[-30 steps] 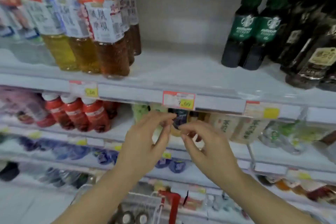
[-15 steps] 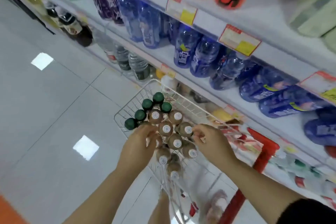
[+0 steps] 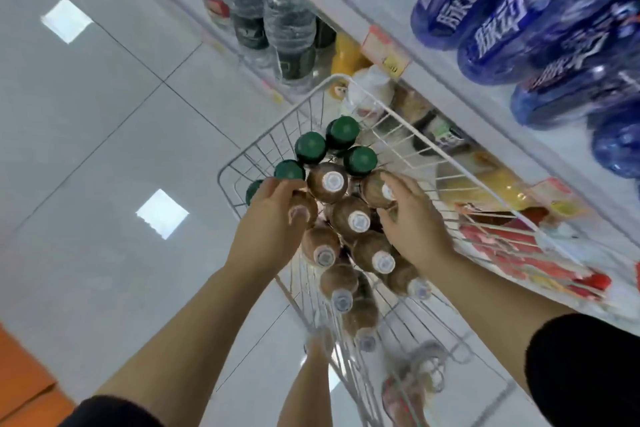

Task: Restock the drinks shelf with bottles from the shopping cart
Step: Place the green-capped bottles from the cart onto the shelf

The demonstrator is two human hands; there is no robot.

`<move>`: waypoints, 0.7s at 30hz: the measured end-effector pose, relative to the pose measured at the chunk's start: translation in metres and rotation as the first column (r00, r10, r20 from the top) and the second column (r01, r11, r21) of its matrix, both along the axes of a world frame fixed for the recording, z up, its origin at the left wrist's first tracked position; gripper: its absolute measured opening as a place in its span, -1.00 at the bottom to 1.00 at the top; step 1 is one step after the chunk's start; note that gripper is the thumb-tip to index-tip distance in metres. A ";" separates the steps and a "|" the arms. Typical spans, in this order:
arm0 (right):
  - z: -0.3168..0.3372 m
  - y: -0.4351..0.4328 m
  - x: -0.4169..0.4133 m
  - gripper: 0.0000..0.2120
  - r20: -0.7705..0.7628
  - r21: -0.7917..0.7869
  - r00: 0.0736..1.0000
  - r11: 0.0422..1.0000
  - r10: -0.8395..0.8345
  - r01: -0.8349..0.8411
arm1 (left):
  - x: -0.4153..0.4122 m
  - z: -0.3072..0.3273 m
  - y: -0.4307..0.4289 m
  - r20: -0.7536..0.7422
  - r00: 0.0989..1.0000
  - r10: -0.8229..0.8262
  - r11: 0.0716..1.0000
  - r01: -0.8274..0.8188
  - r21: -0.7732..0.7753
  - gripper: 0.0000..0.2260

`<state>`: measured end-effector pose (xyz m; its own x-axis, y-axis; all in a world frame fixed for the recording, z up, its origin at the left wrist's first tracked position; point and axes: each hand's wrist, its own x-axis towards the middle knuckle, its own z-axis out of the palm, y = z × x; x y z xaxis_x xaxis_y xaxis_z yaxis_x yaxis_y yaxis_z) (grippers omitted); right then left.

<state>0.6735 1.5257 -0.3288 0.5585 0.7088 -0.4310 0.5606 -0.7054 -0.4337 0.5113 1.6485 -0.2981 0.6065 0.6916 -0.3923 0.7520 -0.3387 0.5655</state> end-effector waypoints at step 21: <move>0.003 0.050 0.022 -0.43 0.050 0.018 0.993 0.994 0.111 -0.112 | 0.053 -0.006 0.048 0.033 0.986 -0.162 0.940 0.144 0.311 -0.61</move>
